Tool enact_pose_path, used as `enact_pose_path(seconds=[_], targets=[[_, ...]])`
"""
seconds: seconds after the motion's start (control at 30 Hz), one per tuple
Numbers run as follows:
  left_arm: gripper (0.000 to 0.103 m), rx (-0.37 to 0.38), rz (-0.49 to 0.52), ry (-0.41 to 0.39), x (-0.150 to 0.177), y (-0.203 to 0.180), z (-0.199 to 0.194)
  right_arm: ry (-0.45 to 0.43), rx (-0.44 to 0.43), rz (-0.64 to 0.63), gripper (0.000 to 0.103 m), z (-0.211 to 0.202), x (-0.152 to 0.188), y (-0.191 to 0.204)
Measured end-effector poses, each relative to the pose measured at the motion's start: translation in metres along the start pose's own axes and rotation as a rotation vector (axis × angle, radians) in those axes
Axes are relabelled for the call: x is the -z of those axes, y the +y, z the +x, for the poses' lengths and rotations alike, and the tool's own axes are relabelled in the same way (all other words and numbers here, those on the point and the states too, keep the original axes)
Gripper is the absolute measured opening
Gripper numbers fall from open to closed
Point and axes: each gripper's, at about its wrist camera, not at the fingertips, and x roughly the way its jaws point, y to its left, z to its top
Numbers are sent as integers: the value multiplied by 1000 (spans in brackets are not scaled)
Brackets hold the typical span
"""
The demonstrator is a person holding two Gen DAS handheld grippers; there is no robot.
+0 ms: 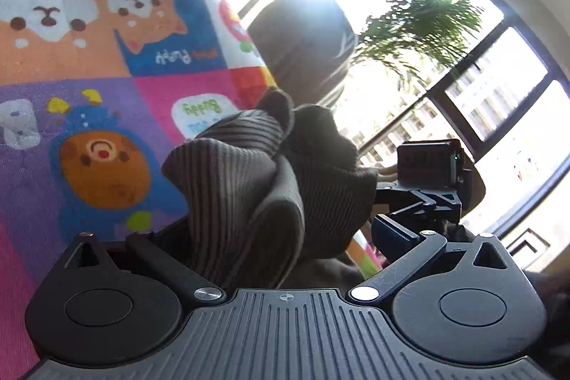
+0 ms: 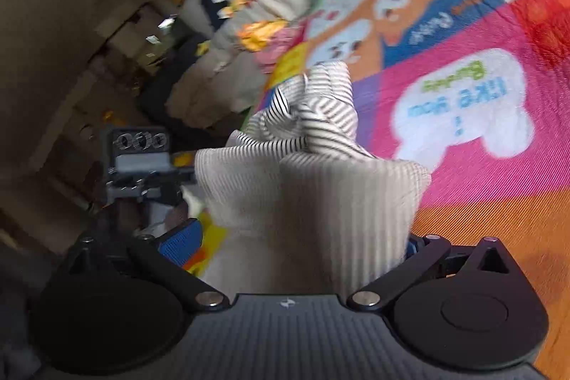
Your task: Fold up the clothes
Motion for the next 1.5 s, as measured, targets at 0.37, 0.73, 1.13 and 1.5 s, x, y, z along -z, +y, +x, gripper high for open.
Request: enact_pose_path(seconds=[0.37,0.73,1.13,1.5], targets=[[103,-191,91,11,100,-55,-71,99,333,-342,103,-39,140,104],[103,-212,-202,-59,84,-19,-55,-204,314,5,103,-89,136,79],[103,-244,-225,-30,35,7,-8,-108,287,255,103,-14,47,3],[103,-479,-11,-179,30,-18,-36,-313,787,-194,103,-31,45,40]])
